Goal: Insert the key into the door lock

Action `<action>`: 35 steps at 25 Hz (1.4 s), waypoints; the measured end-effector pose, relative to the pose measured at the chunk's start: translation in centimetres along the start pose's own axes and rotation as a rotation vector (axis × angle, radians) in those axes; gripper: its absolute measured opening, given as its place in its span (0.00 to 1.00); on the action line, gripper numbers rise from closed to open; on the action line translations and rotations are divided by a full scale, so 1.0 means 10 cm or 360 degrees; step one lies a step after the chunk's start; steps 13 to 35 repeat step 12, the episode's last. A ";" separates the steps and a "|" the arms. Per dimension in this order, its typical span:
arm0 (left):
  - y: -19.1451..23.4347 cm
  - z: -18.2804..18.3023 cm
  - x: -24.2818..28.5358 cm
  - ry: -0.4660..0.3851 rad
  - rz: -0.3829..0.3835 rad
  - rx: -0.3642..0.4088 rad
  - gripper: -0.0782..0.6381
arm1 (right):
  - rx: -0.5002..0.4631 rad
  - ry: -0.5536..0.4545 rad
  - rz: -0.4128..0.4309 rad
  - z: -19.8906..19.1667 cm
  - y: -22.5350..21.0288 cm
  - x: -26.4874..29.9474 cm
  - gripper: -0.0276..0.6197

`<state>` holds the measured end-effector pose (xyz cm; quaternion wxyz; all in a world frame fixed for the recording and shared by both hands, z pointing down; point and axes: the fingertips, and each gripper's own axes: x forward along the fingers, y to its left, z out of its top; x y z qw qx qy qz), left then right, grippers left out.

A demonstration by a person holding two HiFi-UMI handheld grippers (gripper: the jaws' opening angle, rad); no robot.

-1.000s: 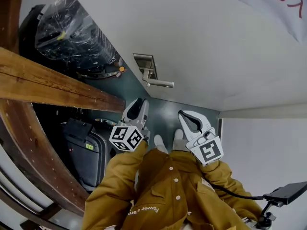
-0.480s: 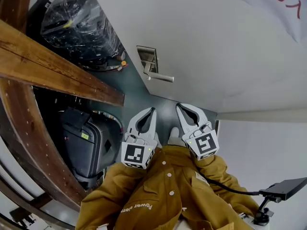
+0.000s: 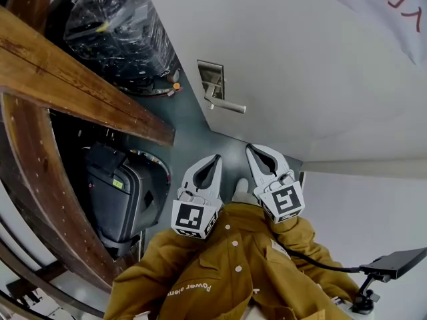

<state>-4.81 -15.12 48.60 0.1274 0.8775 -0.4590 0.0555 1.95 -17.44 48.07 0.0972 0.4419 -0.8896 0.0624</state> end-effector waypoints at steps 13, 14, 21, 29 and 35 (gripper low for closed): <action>0.03 -0.05 0.01 0.0006 0.0012 -0.0084 0.11 | 0.0002 0.0000 0.0021 -0.04 -0.01 -0.01 0.05; 0.03 -0.05 0.01 0.0006 0.0012 -0.0084 0.11 | 0.0002 0.0000 0.0021 -0.04 -0.01 -0.01 0.05; 0.03 -0.05 0.01 0.0006 0.0012 -0.0084 0.11 | 0.0002 0.0000 0.0021 -0.04 -0.01 -0.01 0.05; 0.03 -0.05 0.01 0.0006 0.0012 -0.0084 0.11 | 0.0002 0.0000 0.0021 -0.04 -0.01 -0.01 0.05; 0.03 -0.05 0.01 0.0006 0.0012 -0.0084 0.11 | 0.0002 0.0000 0.0021 -0.04 -0.01 -0.01 0.05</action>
